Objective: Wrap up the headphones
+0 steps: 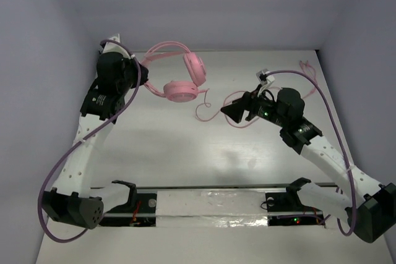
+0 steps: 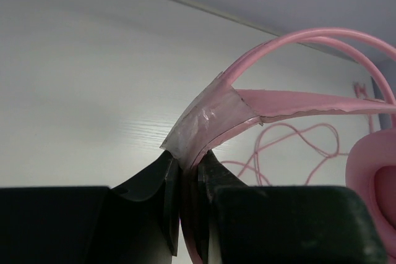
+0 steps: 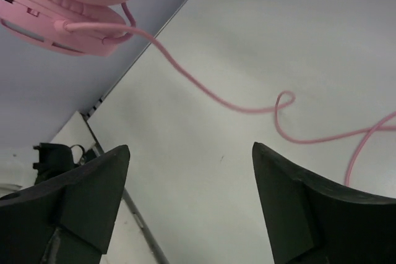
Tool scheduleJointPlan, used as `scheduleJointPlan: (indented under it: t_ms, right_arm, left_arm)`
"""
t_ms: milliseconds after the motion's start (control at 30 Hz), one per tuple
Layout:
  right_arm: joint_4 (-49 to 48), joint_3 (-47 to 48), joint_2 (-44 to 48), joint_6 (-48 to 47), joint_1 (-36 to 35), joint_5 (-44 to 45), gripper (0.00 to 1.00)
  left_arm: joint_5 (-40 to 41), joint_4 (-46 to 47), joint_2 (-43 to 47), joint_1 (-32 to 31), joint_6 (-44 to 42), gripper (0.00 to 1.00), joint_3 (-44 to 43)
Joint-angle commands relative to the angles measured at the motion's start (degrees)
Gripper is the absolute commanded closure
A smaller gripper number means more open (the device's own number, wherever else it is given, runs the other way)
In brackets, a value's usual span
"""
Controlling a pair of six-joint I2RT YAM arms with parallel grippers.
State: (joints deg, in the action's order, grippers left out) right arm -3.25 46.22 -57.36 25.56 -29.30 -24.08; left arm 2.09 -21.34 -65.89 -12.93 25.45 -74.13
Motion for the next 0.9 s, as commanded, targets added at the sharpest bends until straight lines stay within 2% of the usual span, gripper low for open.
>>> scheduleJointPlan:
  t_ms: [0,133,233,333,367,400,433,500,567,667,767,867]
  right_arm:
    - [-8.4,-0.7,0.7,-4.9,-1.0,-2.6,0.12]
    - [-11.9,-0.4,-2.8,-9.8,-1.6,3.9,0.07]
    - [-10.0,2.9,-10.4,-11.8,-2.2,-3.1,0.1]
    - [-12.9,0.4,-11.5,-11.1,-5.6,-4.5,0.12]
    - [-15.4,-1.4,-10.7,-9.7,-5.6,-4.2,0.15]
    - [-19.3,-3.0,-9.4,-7.3,-5.6,-4.7,0.3]
    - [-20.2,-4.1,-8.1,-6.6,-5.6,-5.6,0.36]
    - [-21.4,-6.3,-5.0,-5.4,-5.6,-7.6,0.36]
    - [-20.1,-6.6,-4.8,-6.1,-5.6,-6.7,0.35]
    - [-17.6,-5.2,-8.3,-8.4,-6.1,-0.9,0.22]
    - [-22.1,-4.9,-12.0,-8.1,-6.1,8.4,0.18]
    - [-24.4,-2.8,-14.9,-9.5,-6.1,9.3,0.13]
  left_arm:
    - [-8.5,-2.9,-0.7,0.6,-0.9,1.0,-5.1]
    - [-15.1,-3.1,-1.1,2.0,-0.8,1.0,-7.7]
    - [-18.6,-3.6,-1.4,3.2,-0.4,1.0,-10.3]
    - [-20.9,-4.1,-2.3,4.5,-0.6,1.0,-12.7]
    - [-20.9,-4.2,-2.8,4.5,-0.8,1.0,-13.2]
    - [-20.7,-4.3,-3.1,5.2,-1.2,1.0,-13.8]
    - [-20.6,-4.4,-4.2,6.2,-1.4,1.0,-14.5]
    - [-23.7,-4.0,-5.8,6.7,-0.8,1.0,-15.4]
    - [-25.5,-2.8,-6.4,7.3,-0.3,1.0,-15.7]
    - [-27.5,-2.2,-6.6,7.3,0.5,1.0,-15.5]
    - [-28.9,-2.3,-5.8,7.3,0.7,1.0,-15.4]
    - [-31.7,-2.4,-5.0,7.3,1.5,1.0,-15.5]
